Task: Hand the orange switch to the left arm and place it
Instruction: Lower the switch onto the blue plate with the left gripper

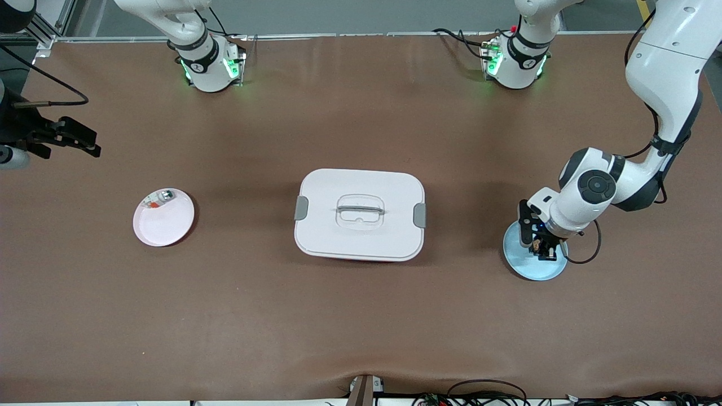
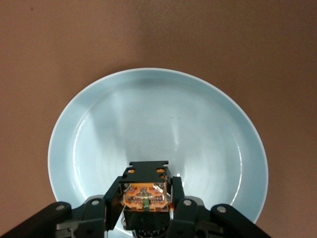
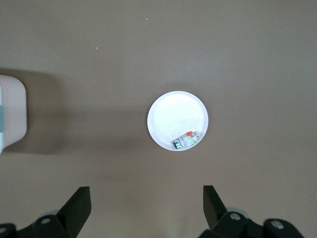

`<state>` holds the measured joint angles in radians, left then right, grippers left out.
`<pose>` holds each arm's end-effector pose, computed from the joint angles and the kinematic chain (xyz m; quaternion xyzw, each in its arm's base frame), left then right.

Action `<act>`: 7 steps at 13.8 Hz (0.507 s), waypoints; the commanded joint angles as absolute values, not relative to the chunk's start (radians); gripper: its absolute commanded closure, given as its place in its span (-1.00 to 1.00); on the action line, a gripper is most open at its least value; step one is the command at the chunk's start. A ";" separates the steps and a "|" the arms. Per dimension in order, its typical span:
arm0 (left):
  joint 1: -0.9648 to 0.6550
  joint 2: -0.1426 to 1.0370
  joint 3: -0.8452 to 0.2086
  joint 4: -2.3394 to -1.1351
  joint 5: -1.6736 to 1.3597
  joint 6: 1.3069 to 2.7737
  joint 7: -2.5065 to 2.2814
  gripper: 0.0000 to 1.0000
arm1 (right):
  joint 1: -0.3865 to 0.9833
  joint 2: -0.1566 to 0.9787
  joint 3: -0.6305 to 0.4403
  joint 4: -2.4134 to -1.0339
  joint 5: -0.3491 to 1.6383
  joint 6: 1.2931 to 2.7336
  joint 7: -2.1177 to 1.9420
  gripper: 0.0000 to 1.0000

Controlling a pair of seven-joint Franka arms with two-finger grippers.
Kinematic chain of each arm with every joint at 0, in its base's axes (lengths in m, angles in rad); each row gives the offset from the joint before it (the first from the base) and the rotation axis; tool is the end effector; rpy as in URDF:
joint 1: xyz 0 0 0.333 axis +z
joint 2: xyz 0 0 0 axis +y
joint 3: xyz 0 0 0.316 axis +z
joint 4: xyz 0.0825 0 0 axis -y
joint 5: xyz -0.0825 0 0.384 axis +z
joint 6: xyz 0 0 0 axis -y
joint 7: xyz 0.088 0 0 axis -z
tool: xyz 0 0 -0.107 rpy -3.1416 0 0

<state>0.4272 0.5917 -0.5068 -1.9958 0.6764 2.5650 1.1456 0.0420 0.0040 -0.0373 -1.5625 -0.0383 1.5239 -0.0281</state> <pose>0.6090 -0.0503 0.1998 -0.6587 0.7483 -0.0165 0.0766 0.5508 -0.0016 0.6222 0.9995 0.0159 -0.0215 0.0190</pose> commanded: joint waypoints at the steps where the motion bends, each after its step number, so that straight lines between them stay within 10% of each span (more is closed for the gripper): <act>1: 0.423 0.615 -0.505 -1.974 0.707 2.576 1.120 1.00 | 0.038 0.018 -0.026 -1.502 -0.091 1.488 -0.029 -1.00; 7: 0.416 0.629 -0.505 -1.974 0.784 2.576 1.040 1.00 | 0.031 0.020 -0.025 -1.491 -0.051 1.494 -0.020 -1.00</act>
<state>0.4194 0.6147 -0.5068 -1.9898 0.7417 2.5670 1.0750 0.0419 0.0059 -0.0324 -1.5173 -0.0636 1.5089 -0.0279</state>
